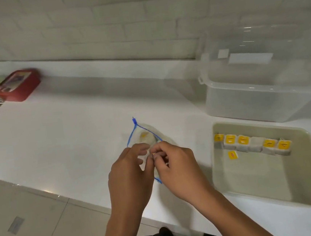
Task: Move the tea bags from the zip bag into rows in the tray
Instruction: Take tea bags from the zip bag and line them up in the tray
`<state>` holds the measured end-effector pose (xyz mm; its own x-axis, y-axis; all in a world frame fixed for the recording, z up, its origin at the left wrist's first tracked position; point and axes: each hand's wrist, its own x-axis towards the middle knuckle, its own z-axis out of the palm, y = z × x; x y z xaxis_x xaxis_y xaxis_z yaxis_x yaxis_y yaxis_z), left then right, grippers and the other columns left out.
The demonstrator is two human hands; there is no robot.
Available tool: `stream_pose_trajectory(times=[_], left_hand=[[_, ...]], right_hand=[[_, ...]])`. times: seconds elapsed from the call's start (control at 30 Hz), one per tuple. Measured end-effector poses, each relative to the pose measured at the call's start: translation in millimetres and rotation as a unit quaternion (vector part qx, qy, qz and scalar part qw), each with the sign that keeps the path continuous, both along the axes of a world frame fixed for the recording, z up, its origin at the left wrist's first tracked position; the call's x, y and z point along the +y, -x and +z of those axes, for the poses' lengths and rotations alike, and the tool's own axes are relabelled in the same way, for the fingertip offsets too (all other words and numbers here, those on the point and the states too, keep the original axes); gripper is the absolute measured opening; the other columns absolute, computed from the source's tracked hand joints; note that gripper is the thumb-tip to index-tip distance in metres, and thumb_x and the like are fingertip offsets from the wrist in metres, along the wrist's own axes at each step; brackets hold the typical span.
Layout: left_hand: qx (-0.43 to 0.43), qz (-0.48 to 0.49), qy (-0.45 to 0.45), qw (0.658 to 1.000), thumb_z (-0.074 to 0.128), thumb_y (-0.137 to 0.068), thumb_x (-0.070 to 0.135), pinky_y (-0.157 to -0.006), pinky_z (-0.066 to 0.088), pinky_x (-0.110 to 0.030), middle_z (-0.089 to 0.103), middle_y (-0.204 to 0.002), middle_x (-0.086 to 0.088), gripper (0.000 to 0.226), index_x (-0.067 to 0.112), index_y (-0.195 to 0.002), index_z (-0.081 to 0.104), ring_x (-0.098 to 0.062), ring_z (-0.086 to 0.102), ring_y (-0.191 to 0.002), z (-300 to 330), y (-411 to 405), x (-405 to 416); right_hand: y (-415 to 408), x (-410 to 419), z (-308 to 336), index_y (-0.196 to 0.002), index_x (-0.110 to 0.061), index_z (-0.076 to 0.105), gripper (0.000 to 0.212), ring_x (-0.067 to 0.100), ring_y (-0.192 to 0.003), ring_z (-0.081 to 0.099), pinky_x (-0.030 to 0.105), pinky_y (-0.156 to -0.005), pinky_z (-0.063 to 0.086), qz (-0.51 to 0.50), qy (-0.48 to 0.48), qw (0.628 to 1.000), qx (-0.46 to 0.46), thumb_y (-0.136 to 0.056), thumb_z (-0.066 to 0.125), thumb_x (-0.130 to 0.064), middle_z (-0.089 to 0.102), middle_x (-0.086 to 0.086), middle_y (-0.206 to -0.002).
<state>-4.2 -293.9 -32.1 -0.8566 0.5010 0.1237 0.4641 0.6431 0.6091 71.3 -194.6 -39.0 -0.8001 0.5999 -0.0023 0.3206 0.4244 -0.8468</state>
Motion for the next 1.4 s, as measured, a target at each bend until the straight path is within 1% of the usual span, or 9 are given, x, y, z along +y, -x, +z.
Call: stream_pose_trajectory(times=[0.07,0.2,0.33,0.57,0.87,1.0,1.1,1.23,1.4], left_hand=[[0.028,0.006,-0.004,1.0,0.07,-0.089,0.029,-0.063,0.049,-0.028,0.063,-0.1,0.02,0.023,0.042,-0.107,0.065,-0.004,0.062,-0.08,-5.7,13.3,-6.6],[0.069,0.008,0.043,0.997,0.073,-0.085,0.028,-0.06,0.044,-0.03,0.044,-0.115,0.008,0.038,0.039,-0.12,0.062,-0.015,0.046,-0.099,-24.2,31.4,-12.7],[0.028,-0.045,0.093,0.994,0.07,-0.086,0.022,-0.07,0.05,-0.034,0.035,-0.139,0.003,0.053,0.041,-0.133,0.054,-0.023,0.05,-0.109,-38.5,45.4,-19.6],[-0.031,-0.08,0.082,0.993,0.056,-0.085,0.009,-0.062,0.054,-0.034,0.027,-0.142,0.01,0.063,0.044,-0.138,0.047,-0.016,0.065,-0.069,-33.7,48.5,-23.1],[-0.013,-0.117,0.078,0.99,0.06,-0.088,0.018,-0.062,0.054,-0.032,0.024,-0.146,0.014,0.064,0.041,-0.144,0.041,-0.011,0.063,-0.071,-31.5,55.6,-24.3],[-0.016,-0.134,0.077,0.988,0.06,-0.087,0.018,-0.064,0.056,-0.036,0.025,-0.144,0.015,0.067,0.039,-0.146,0.038,-0.012,0.063,-0.071,-30.7,61.6,-28.0],[-0.018,-0.155,0.087,0.984,0.059,-0.09,0.022,-0.066,0.056,-0.034,0.023,-0.145,0.017,0.062,0.042,-0.145,0.037,-0.009,0.063,-0.074,-31.3,61.8,-31.3],[-0.019,-0.169,0.09,0.981,0.058,-0.094,0.028,-0.069,0.055,-0.031,0.023,-0.146,0.018,0.058,0.043,-0.145,0.037,-0.007,0.062,-0.08,-32.4,60.1,-31.3],[-0.005,-0.17,0.08,0.982,0.058,-0.093,0.029,-0.067,0.055,-0.032,0.025,-0.144,0.019,0.058,0.045,-0.145,0.036,-0.007,0.062,-0.075,-33.0,64.7,-31.5]], right_hand=[[12.4,-9.7,2.1,-0.109,-0.021,0.069,0.026,0.006,-0.079,0.063,0.008,-0.071,0.045,0.015,-0.002,1.0,-0.003,-0.099,0.047,-0.013,0.073,-0.006,-0.09],[30.4,-16.5,-1.2,-0.118,-0.011,0.066,0.03,0.024,-0.102,0.062,0.031,-0.086,0.047,0.057,-0.038,0.994,-0.08,-0.1,0.042,-0.012,0.072,0.007,-0.109],[32.8,-14.4,-11.5,-0.096,-0.016,0.051,0.014,0.023,-0.088,0.052,0.024,-0.07,0.031,0.062,-0.069,0.981,-0.169,-0.097,0.04,-0.007,0.062,0.002,-0.102],[50.8,-8.1,-12.6,-0.135,-0.005,0.043,0.043,0.03,-0.129,0.047,0.031,-0.098,0.041,-0.027,-0.145,0.928,-0.342,-0.093,0.049,-0.005,0.047,0.012,-0.139],[82.6,-5.6,-15.1,-0.105,-0.017,0.066,0.019,0.02,-0.096,0.064,0.028,-0.071,0.044,0.038,-0.166,0.921,-0.35,-0.091,0.054,-0.011,0.065,0.0,-0.101],[91.5,1.0,-22.2,-0.104,-0.014,0.065,0.016,0.02,-0.085,0.058,0.027,-0.067,0.037,0.003,-0.154,0.903,-0.401,-0.097,0.051,-0.017,0.062,-0.001,-0.095],[89.2,6.2,-35.4,-0.081,-0.018,0.059,0.016,0.015,-0.064,0.05,0.024,-0.056,0.035,-0.012,-0.155,0.905,-0.397,-0.094,0.052,-0.014,0.053,-0.006,-0.07],[81.4,6.8,-38.0,-0.104,-0.016,0.058,0.013,0.021,-0.074,0.046,0.028,-0.064,0.038,-0.01,-0.191,0.91,-0.369,-0.098,0.047,-0.012,0.056,0.003,-0.087],[77.7,-5.6,-17.7,-0.103,-0.02,0.063,0.016,0.019,-0.074,0.052,0.023,-0.05,0.03,-0.035,-0.172,0.926,-0.333,-0.092,0.053,-0.013,0.064,-0.004,-0.091]])
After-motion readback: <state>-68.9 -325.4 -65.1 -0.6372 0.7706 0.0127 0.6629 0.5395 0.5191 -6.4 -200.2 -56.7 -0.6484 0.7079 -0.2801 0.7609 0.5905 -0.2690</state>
